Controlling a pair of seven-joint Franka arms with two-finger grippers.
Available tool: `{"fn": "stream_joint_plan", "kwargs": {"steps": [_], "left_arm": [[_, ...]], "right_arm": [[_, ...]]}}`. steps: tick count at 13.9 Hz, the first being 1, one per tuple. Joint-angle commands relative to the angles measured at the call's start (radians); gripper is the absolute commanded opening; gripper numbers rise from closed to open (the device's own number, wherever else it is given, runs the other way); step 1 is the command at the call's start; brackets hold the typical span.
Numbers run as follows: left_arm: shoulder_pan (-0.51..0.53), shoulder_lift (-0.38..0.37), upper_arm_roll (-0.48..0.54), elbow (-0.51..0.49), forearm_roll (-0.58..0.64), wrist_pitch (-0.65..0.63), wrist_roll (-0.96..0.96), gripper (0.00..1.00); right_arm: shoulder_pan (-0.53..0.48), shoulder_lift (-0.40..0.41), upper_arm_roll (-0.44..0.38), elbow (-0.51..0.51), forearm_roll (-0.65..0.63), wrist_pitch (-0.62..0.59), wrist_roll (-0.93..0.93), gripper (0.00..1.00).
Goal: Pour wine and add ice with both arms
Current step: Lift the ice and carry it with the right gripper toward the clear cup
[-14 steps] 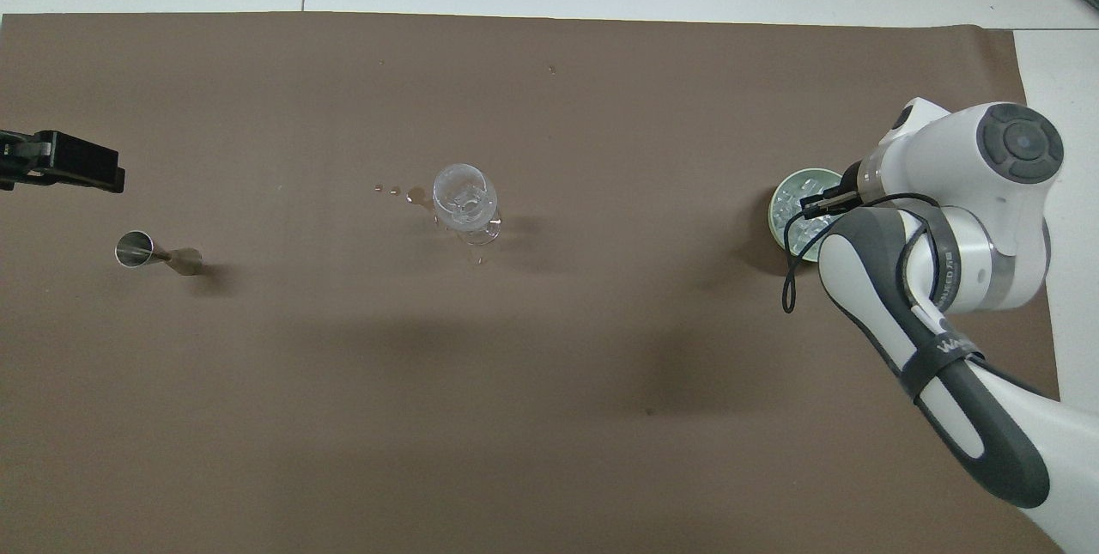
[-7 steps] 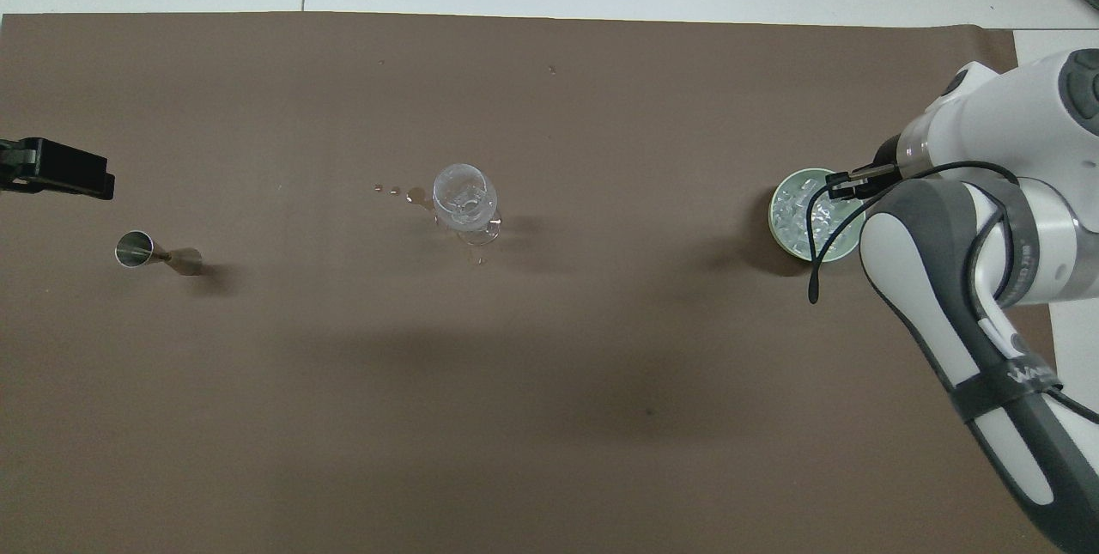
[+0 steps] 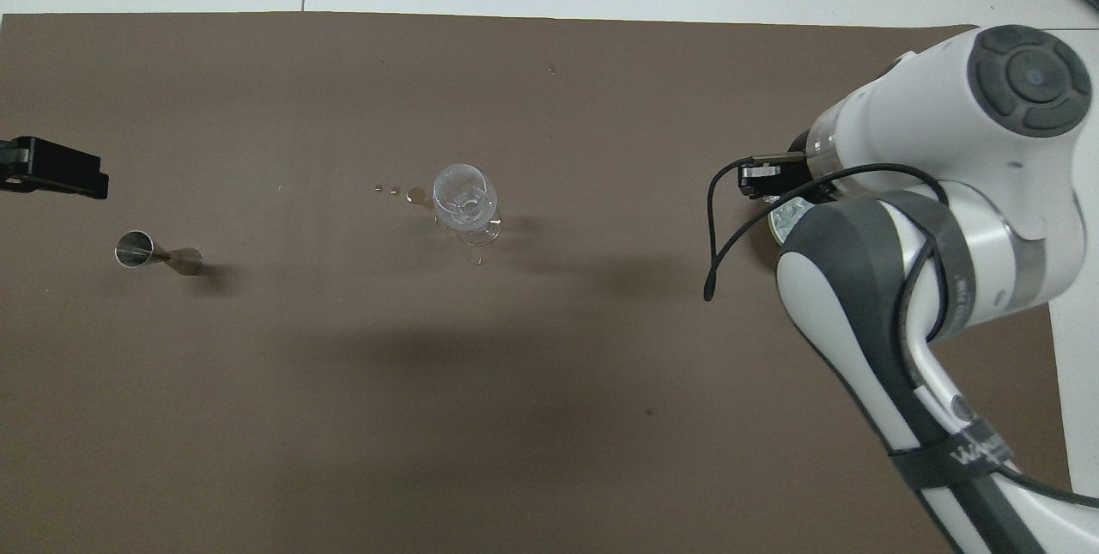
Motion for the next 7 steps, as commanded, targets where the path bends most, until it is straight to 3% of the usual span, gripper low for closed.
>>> {"fn": "stream_joint_plan", "kwargs": {"steps": [1, 7], "left_arm": [[0.000, -0.007, 0.000, -0.007, 0.017, 0.005, 0.012, 1.00], [-0.005, -0.003, 0.000, -0.005, 0.019, 0.025, 0.012, 1.00]], "right_arm": [[-0.007, 0.031, 0.089, 0.061, -0.002, -0.012, 0.146, 0.00], [0.006, 0.120, 0.253, 0.217, -0.006, 0.036, 0.433, 0.00]]}}
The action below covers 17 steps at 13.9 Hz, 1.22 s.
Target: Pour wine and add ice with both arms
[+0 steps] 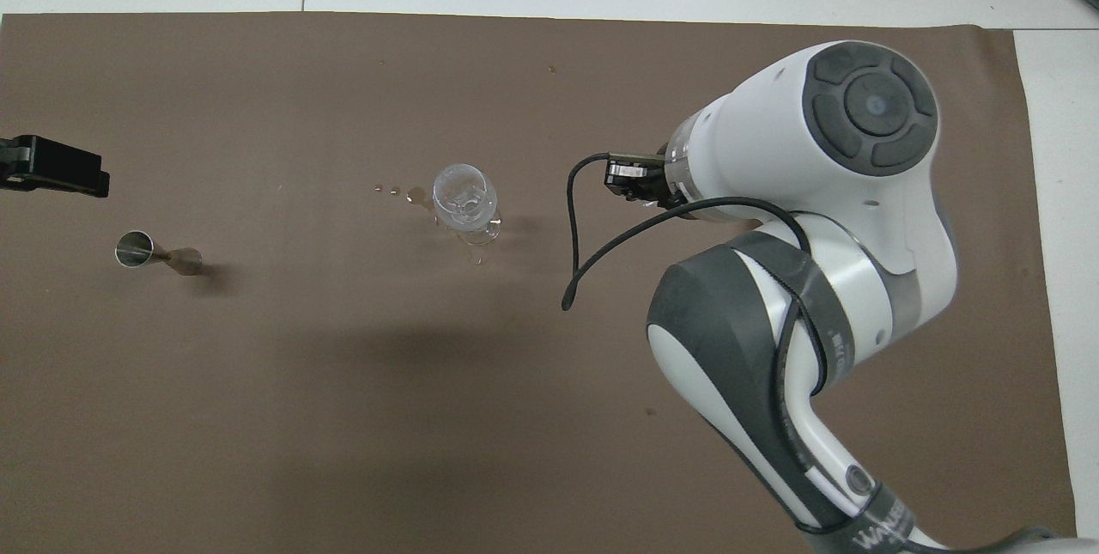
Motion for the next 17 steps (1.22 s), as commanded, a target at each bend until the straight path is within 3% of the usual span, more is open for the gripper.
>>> {"fn": "stream_joint_plan", "kwargs": {"steps": [1, 5, 10, 14, 17], "left_arm": [[0.000, -0.003, 0.001, -0.005, 0.017, 0.022, 0.012, 1.00], [0.000, -0.003, 0.001, -0.005, 0.014, 0.034, 0.012, 1.00], [-0.011, -0.003, 0.001, -0.007, 0.016, 0.035, 0.012, 1.00], [-0.005, 0.012, 0.001, -0.008, 0.010, 0.040, 0.012, 1.00], [-0.013, 0.014, 0.000, -0.016, 0.005, 0.133, 0.007, 1.00]], "right_arm": [[0.000, 0.085, 0.073, 0.116, -0.008, 0.031, 0.138, 0.00], [0.021, 0.161, 0.115, 0.210, -0.035, 0.091, 0.232, 0.00], [0.054, 0.279, 0.215, 0.283, -0.214, 0.148, 0.378, 0.00], [0.075, 0.307, 0.245, 0.274, -0.317, 0.154, 0.428, 0.00], [0.087, 0.317, 0.248, 0.257, -0.345, 0.154, 0.433, 0.00]]}}
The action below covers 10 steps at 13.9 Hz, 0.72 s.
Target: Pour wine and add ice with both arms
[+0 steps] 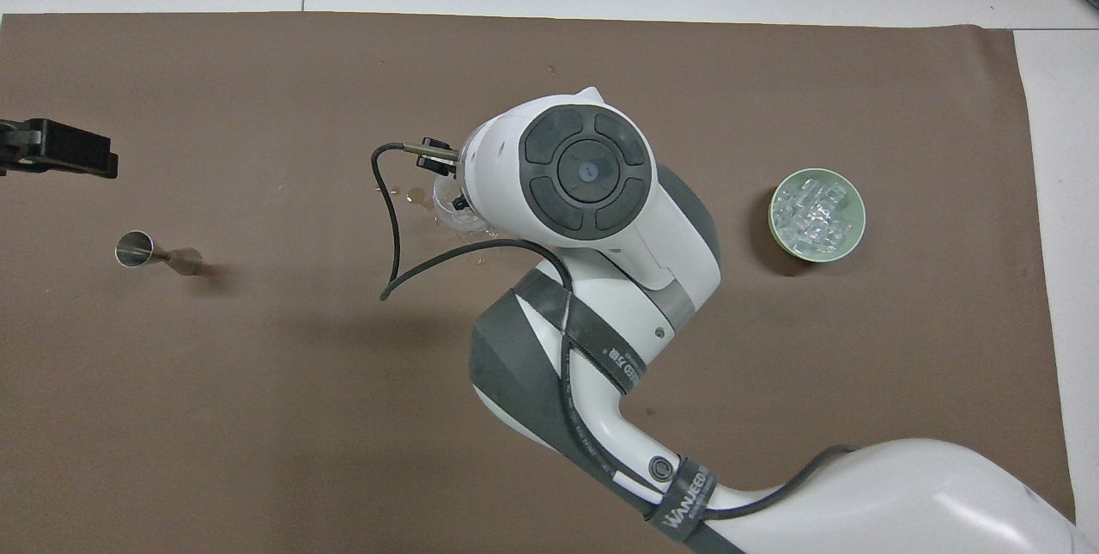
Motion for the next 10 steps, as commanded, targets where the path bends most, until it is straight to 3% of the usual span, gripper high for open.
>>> {"fn": "stream_joint_plan", "kwargs": {"steps": [1, 10], "left_arm": [[-0.011, -0.002, 0.005, -0.014, 0.005, 0.055, 0.008, 1.00], [0.012, -0.002, 0.007, -0.016, 0.010, 0.049, 0.065, 1.00]], "right_arm": [[0.007, 0.032, 0.024, 0.014, -0.055, 0.001, 0.039, 0.00], [0.028, 0.083, 0.035, 0.016, -0.143, 0.033, 0.095, 0.00]]}}
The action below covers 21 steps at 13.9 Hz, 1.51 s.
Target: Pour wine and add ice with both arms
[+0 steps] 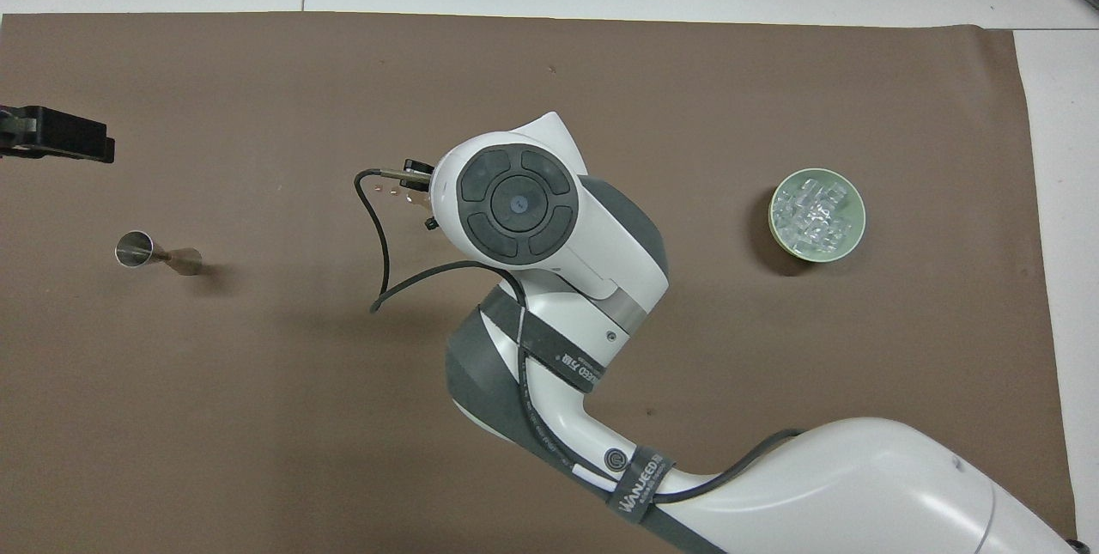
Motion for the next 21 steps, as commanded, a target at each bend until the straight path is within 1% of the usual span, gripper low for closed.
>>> {"fn": "stream_joint_plan", "kwargs": {"steps": [1, 7, 9, 10, 12, 15, 20, 21], "left_arm": [[0.009, -0.005, 0.000, -0.014, 0.008, 0.018, 0.029, 1.00], [0.006, -0.005, 0.000, -0.016, 0.007, 0.017, 0.029, 1.00], [0.006, -0.005, 0.000, -0.016, 0.007, 0.014, 0.029, 1.00], [0.006, -0.005, 0.000, -0.016, 0.007, 0.012, 0.029, 1.00], [0.003, -0.006, 0.000, -0.016, 0.008, 0.005, 0.032, 1.00], [0.000, -0.008, 0.000, -0.016, 0.017, -0.014, 0.031, 1.00], [0.009, -0.006, 0.000, -0.016, 0.008, -0.037, 0.017, 1.00], [0.009, -0.006, 0.000, -0.014, 0.008, -0.040, 0.017, 1.00]], "right_arm": [[-0.007, 0.017, 0.019, 0.016, -0.031, 0.018, 0.028, 0.00], [-0.007, 0.025, 0.022, 0.016, -0.031, 0.033, 0.030, 0.00], [-0.007, 0.025, 0.022, 0.016, -0.031, 0.032, 0.030, 0.09], [-0.007, 0.026, 0.022, 0.016, -0.031, 0.033, 0.030, 0.17], [-0.007, 0.029, 0.022, 0.017, -0.031, 0.033, 0.028, 0.29], [-0.007, 0.031, 0.022, 0.022, -0.031, 0.035, 0.030, 0.41], [-0.007, 0.031, 0.022, 0.024, -0.032, 0.045, 0.031, 0.47], [-0.007, 0.031, 0.022, 0.024, -0.032, 0.045, 0.031, 0.50]]}}
